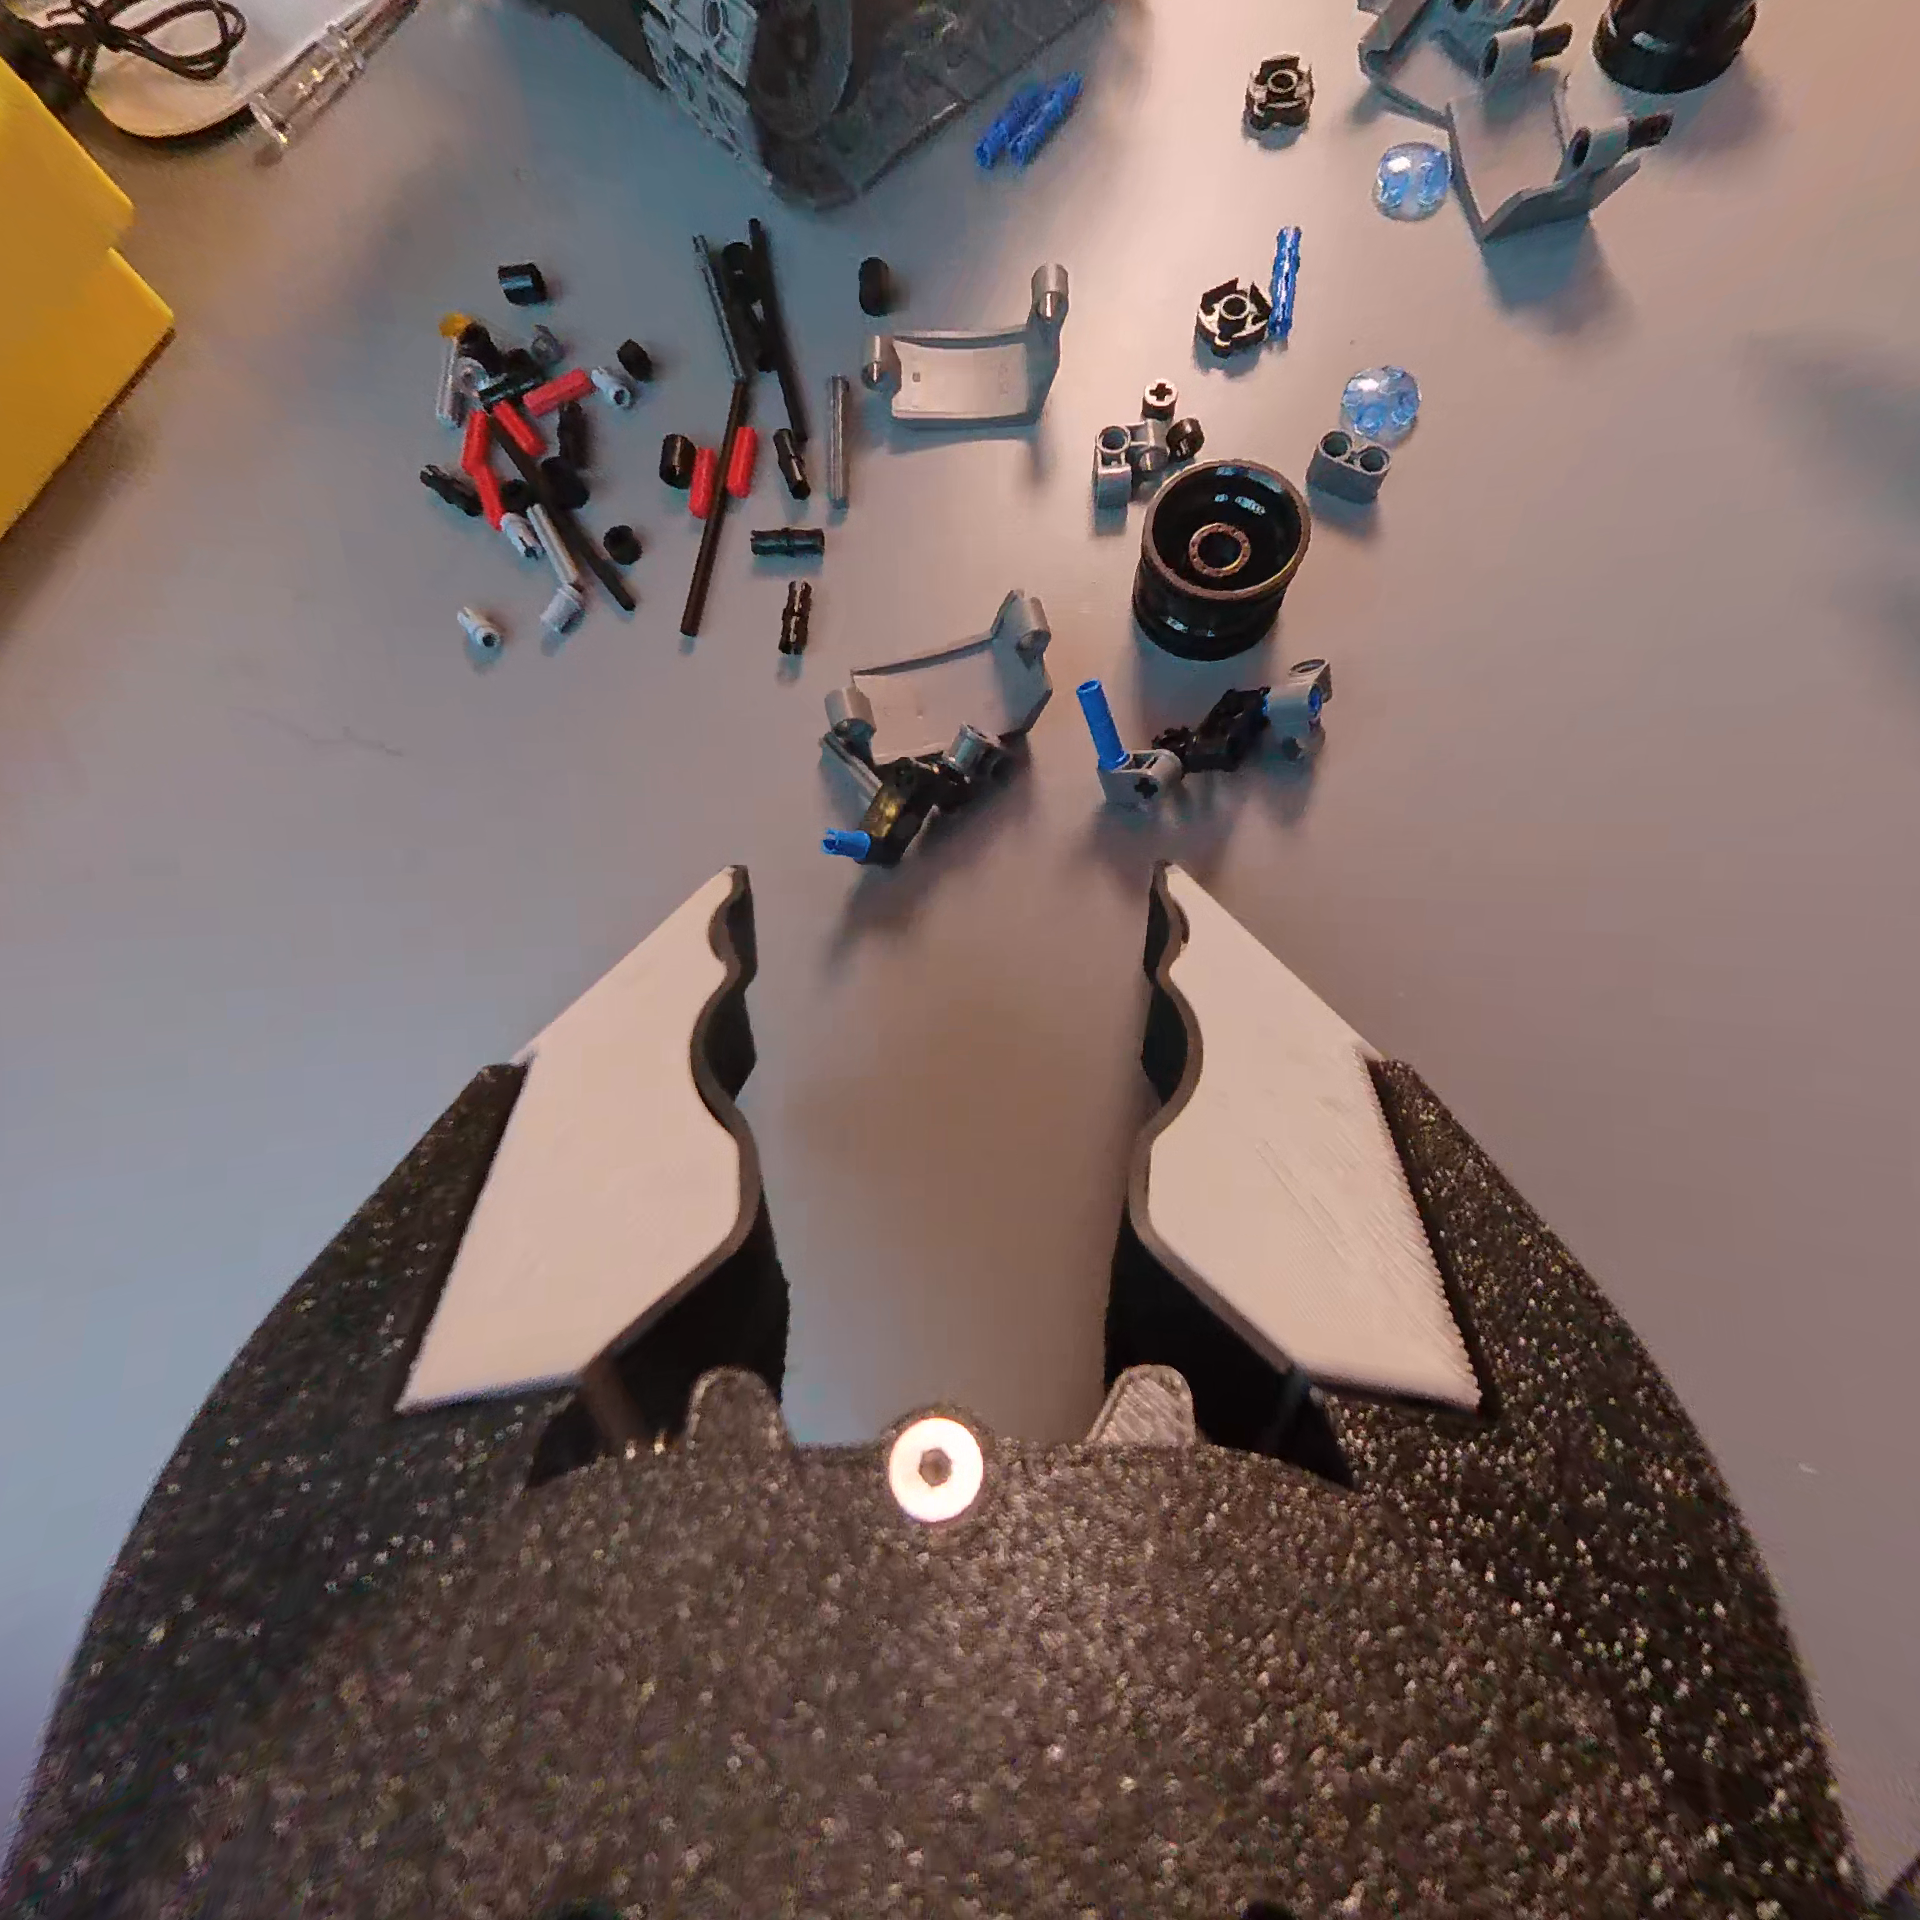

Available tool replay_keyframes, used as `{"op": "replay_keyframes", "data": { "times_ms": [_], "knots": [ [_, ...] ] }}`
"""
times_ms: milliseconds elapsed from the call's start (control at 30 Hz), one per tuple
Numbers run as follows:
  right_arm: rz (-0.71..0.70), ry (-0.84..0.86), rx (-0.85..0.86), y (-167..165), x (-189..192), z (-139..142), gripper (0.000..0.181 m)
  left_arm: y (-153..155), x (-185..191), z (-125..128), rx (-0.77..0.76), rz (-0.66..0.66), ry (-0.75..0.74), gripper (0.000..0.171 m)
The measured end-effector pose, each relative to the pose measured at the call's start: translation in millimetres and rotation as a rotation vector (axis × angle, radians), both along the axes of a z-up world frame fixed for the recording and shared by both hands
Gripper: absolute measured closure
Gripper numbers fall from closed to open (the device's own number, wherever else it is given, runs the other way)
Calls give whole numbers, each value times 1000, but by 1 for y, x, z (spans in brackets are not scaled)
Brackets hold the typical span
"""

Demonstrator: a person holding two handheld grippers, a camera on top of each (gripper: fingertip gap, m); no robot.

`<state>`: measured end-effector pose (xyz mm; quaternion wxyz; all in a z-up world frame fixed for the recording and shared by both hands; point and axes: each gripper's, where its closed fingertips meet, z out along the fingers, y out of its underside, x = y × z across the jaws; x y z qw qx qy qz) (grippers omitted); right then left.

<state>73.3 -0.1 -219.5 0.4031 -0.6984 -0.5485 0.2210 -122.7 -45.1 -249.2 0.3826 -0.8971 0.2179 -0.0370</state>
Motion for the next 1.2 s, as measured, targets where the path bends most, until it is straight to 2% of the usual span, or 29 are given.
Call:
{"op": "replay_keyframes", "data": {
  "times_ms": [133,400,633,867,1200],
  "knots": [
    [-15,14,25,2,0,5,129,1,-2,3,30,11,38,95],
    [-90,64,-3,14,13,14,128,-2,8,15,76,7,18,93],
    [-130,16,47,45,39,21,128,-3,35,24,105,-5,-31,93],
    [-47,52,9,65,49,20,120,3,42,26,127,86,-17,90],
    [40,79,-35,76,59,13,116,2,64,25,137,86,-52,86]
  ]
}}
